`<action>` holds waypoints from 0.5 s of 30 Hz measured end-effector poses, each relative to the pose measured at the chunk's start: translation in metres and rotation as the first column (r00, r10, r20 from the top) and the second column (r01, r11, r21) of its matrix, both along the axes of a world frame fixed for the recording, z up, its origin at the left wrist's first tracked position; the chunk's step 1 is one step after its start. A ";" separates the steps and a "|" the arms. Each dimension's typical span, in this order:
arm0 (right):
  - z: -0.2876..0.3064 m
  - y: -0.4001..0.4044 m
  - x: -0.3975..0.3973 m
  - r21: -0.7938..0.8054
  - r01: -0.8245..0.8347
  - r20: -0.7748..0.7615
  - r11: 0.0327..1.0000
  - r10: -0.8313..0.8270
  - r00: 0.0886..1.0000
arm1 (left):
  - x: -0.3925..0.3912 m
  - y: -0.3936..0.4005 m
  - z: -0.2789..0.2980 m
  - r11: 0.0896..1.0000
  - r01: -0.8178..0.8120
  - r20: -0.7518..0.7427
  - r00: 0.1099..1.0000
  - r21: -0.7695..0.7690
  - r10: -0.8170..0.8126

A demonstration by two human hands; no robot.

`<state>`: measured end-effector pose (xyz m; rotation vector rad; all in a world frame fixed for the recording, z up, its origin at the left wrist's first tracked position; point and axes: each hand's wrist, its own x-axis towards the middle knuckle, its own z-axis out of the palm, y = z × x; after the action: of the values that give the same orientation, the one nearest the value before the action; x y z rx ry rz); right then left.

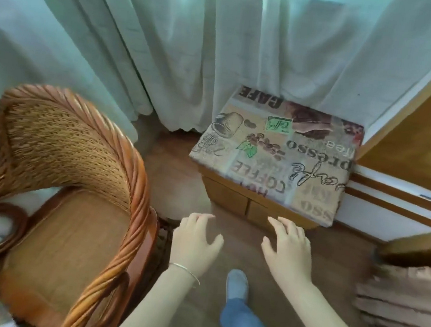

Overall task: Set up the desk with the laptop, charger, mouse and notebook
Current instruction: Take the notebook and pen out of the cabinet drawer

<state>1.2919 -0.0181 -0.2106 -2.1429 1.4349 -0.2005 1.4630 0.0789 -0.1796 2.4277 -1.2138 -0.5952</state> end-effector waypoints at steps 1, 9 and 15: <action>-0.010 -0.008 0.012 0.093 0.094 0.135 0.991 -0.106 0.985 | 0.009 -0.019 -0.012 0.995 -0.097 -0.174 0.980 -0.009 0.094; -0.183 -0.097 0.088 0.993 -0.093 -0.106 -0.078 -0.929 -0.355 | 0.054 -0.170 -0.194 0.525 -0.642 -0.829 -0.431 0.559 0.356; -0.271 -0.135 0.097 0.979 -0.180 -0.186 -0.092 -0.759 -0.624 | 0.066 -0.219 -0.295 0.379 -0.657 -0.758 -0.585 0.651 0.288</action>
<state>1.3894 -0.1527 -0.4821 0.7041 1.1013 -1.1380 1.5286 -0.1405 -0.4744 1.0059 0.8730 -1.2594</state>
